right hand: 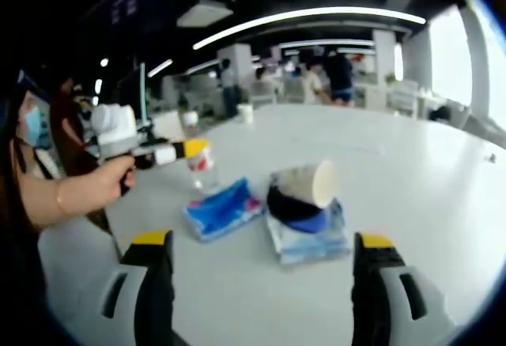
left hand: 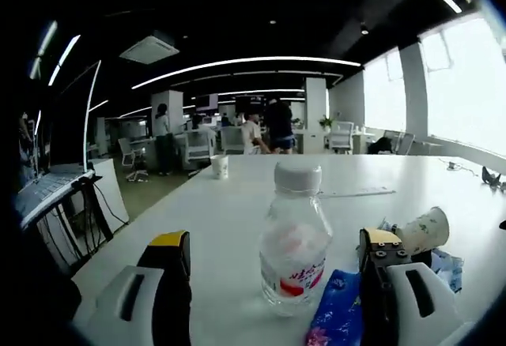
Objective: Arrange the tabletop items into an orderly group along one side of the table until the central work area is clear of visible clutter.
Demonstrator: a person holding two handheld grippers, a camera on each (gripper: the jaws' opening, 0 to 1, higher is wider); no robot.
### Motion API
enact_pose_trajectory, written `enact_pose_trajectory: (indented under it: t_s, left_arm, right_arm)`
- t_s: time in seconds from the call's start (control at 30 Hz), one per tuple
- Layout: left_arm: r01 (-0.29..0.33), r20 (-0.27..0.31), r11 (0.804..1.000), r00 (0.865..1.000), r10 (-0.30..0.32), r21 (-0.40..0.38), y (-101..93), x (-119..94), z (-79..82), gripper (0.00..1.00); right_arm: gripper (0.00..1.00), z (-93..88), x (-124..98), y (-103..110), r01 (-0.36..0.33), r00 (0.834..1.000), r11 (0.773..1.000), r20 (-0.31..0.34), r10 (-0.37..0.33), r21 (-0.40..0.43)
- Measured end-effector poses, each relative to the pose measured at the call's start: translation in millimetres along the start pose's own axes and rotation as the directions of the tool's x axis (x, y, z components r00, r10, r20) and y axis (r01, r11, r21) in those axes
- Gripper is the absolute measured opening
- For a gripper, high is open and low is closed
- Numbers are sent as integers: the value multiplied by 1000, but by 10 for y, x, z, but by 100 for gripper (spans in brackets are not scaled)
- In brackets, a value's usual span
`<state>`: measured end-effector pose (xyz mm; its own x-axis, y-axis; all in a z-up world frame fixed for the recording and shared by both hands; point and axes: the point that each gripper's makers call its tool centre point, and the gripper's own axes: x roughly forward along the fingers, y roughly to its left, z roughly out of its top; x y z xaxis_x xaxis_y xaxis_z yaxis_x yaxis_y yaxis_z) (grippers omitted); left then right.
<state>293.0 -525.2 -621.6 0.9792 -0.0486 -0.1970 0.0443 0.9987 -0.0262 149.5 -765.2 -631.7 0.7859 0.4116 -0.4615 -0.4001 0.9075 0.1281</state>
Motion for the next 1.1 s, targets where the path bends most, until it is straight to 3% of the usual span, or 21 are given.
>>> enact_pose_trajectory:
  t_s: [0.2,0.3,0.73,1.1]
  left_arm:
    - [-33,12,999,999,33,-2,-29,14,-46,80]
    - [-79,14,997,997,79,-26,-4,25,-54,72]
    - [-93,-19,994,996,92,-58,-198,159,-200,60]
    - [-129,-38,991,991,127,-37,-148,228,-267,46]
  right_arm:
    - [92,-11,3,-6,1,1000,1000,-1,-1,-2]
    - [92,-39,8,-7,0,1000,1000,-8,0,0]
    - [92,-70,18,-52,9,1000,1000,-22,-9,-8]
    - [91,-109,-2,-112,22,999,1000,-27,-22,0]
